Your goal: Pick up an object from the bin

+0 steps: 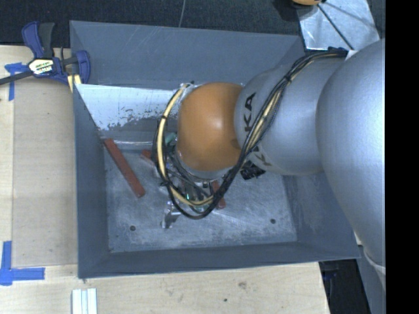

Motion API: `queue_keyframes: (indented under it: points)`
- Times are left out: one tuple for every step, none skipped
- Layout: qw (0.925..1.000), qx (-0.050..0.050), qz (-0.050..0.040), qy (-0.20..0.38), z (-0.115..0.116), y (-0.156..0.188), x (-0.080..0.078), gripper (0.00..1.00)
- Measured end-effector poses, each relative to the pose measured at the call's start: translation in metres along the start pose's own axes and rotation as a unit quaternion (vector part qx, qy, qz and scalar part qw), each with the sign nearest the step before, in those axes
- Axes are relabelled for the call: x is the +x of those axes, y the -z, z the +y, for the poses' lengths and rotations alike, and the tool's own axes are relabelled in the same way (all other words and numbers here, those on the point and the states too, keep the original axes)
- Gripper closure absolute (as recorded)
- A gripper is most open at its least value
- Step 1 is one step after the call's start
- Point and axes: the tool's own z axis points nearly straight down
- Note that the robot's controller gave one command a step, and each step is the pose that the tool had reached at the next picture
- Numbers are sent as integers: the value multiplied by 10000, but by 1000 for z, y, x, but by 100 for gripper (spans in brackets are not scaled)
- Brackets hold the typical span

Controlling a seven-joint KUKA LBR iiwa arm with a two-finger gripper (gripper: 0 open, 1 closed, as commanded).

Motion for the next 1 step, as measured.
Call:
queue_keyframes:
  points:
    - [10000, -6, -36, -10, -1, 3, -2, 0]
